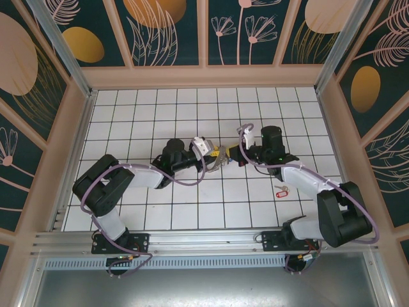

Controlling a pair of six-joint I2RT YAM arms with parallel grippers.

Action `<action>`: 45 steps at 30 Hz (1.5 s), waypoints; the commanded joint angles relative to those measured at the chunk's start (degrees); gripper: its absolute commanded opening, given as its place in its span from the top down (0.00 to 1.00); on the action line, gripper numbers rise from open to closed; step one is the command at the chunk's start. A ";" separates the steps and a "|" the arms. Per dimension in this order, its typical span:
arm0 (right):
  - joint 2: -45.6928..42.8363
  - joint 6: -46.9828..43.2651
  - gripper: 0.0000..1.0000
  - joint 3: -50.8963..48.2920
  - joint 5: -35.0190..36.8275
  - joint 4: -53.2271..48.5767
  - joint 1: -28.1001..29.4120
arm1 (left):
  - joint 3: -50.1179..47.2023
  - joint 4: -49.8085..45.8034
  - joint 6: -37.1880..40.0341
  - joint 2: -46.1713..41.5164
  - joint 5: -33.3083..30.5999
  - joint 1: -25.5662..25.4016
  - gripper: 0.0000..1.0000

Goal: Put the keys on the keyring

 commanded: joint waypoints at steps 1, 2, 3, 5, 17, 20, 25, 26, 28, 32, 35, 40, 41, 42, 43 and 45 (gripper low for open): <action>-1.81 -4.79 1.00 1.49 -0.13 -0.08 0.87 | 3.44 -5.85 3.65 1.04 2.03 0.13 0.78; -1.93 -4.97 1.00 1.35 0.04 0.17 0.96 | 4.00 -7.16 3.94 1.09 2.09 0.13 0.78; -2.10 -5.29 1.00 1.22 -0.12 0.36 1.06 | 4.10 -7.47 3.82 1.06 1.75 0.13 0.78; -2.37 -5.61 1.00 0.88 0.37 0.72 1.23 | 3.65 -6.73 4.19 0.84 2.07 0.25 0.77; -3.69 -6.05 1.00 -0.53 1.54 1.88 1.34 | 8.24 -14.59 6.59 2.69 8.48 0.66 0.73; -3.70 -6.05 1.00 -0.63 1.95 1.96 1.42 | 8.80 -15.06 6.44 2.93 10.18 0.66 0.72; -3.80 -5.72 1.00 -0.81 3.24 2.31 1.44 | 8.15 -14.96 6.04 2.20 10.25 0.65 0.70; -3.78 -5.70 1.00 -0.81 3.41 2.26 1.43 | 8.05 -14.99 6.02 2.03 10.50 0.67 0.69; -3.83 -5.64 1.00 -0.83 3.06 2.49 1.42 | 8.13 -15.03 5.82 1.94 11.36 0.68 0.69; -3.86 -5.37 1.00 -0.89 2.36 3.02 1.53 | 8.57 -13.83 4.06 2.49 12.49 0.65 0.67; -3.92 -5.70 1.00 -0.98 1.68 3.11 1.59 | 8.46 -11.97 2.57 2.73 12.88 0.72 0.66; -4.30 -6.14 1.00 -1.08 0.72 3.20 1.78 | 9.01 -11.70 1.39 3.20 11.24 0.72 0.70; -4.31 -6.23 1.00 -1.15 0.49 3.20 1.82 | 9.10 -11.68 1.37 3.32 11.17 0.69 0.70; -4.40 -6.12 1.00 -1.08 0.44 3.28 1.86 | 9.16 -11.77 1.41 3.39 11.35 0.71 0.71; -4.40 -6.09 1.00 -1.07 0.33 3.35 1.86 | 9.31 -12.01 1.53 3.45 11.55 0.66 0.73; -4.40 -6.27 1.00 -1.07 -0.25 3.36 1.95 | 9.69 -12.56 1.75 3.70 11.64 0.65 0.76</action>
